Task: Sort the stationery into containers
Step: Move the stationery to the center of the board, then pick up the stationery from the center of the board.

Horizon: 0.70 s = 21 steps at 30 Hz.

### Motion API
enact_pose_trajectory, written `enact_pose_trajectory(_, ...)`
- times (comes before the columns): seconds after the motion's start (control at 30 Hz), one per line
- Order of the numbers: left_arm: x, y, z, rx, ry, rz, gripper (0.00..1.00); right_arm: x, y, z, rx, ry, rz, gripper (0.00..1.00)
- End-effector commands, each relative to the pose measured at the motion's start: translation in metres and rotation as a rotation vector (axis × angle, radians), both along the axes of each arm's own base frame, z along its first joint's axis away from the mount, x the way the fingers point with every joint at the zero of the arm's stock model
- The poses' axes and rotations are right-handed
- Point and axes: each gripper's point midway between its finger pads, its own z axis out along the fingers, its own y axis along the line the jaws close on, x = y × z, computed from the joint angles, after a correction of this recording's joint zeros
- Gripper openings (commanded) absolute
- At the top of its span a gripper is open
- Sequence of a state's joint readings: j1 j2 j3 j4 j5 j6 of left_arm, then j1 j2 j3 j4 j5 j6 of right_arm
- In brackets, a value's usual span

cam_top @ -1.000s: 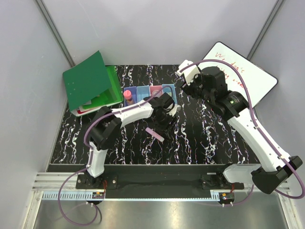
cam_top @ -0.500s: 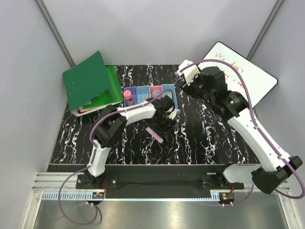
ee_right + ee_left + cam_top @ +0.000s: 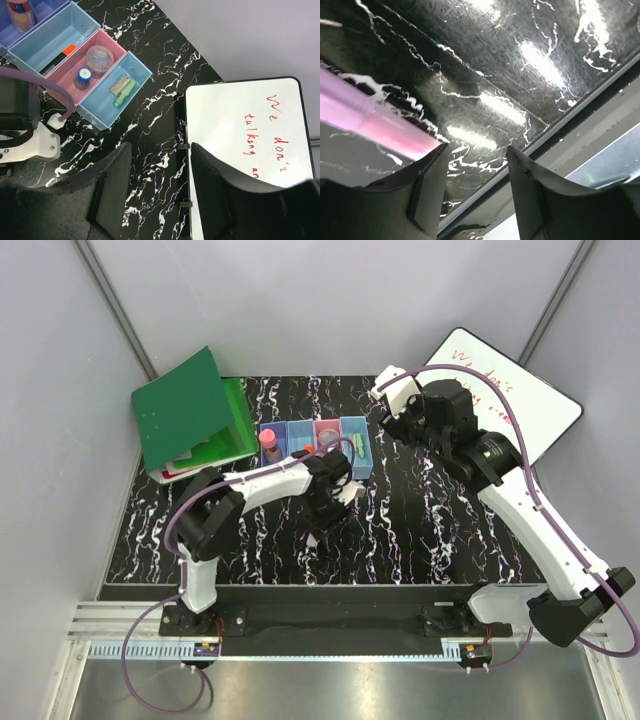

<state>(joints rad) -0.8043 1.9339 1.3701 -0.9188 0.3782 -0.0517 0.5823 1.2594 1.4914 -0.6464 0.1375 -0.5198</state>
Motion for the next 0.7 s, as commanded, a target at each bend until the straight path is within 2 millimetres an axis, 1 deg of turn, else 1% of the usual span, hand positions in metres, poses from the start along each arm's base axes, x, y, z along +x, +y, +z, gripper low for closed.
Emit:
enact_pose_trajectory(0.0,0.023,-0.01,0.035,-0.086,-0.14,-0.053,0.51,0.002,-0.001,0.024,0.045,-0.076,-0.003,0.59)
enact_pose_trajectory(0.07,0.031,-0.014,0.044,-0.102,-0.179,-0.05,0.51,0.002,-0.001,0.026,0.047,-0.079,-0.001,0.59)
enact_pose_trajectory(0.1,0.039,-0.013,0.048,-0.093,-0.222,-0.034,0.51,0.003,-0.001,0.027,0.047,-0.081,-0.004,0.59)
enact_pose_trajectory(0.17,0.048,-0.009,0.045,-0.062,-0.264,-0.016,0.52,0.003,0.0,0.026,0.045,-0.08,-0.002,0.59)
enact_pose_trajectory(0.2,0.054,-0.005,0.04,-0.044,-0.278,-0.001,0.52,0.003,-0.001,0.026,0.045,-0.08,-0.004,0.59)
enact_pose_trajectory(0.23,0.056,-0.001,0.033,-0.026,-0.267,0.034,0.52,0.003,-0.001,0.026,0.046,-0.081,-0.004,0.59)
enact_pose_trajectory(0.33,0.067,0.002,0.017,0.007,-0.266,0.085,0.52,0.002,-0.002,0.024,0.041,-0.077,-0.005,0.59)
enact_pose_trajectory(0.4,0.077,0.001,0.01,0.018,-0.268,0.127,0.52,0.002,-0.002,0.024,0.039,-0.076,-0.006,0.59)
enact_pose_trajectory(0.43,0.079,0.001,0.001,0.036,-0.254,0.135,0.52,0.003,-0.003,0.023,0.038,-0.075,-0.009,0.59)
enact_pose_trajectory(0.47,0.087,-0.001,0.0,0.041,-0.261,0.153,0.52,0.003,-0.002,0.022,0.037,-0.074,-0.007,0.59)
enact_pose_trajectory(0.53,0.091,-0.005,-0.008,0.045,-0.244,0.183,0.52,0.004,-0.002,0.021,0.034,-0.072,-0.007,0.59)
enact_pose_trajectory(0.6,0.099,-0.009,-0.009,0.044,-0.256,0.196,0.52,0.004,-0.002,0.02,0.034,-0.069,-0.007,0.59)
enact_pose_trajectory(0.67,0.101,-0.01,-0.018,0.059,-0.24,0.204,0.52,0.004,-0.001,0.019,0.034,-0.067,-0.008,0.59)
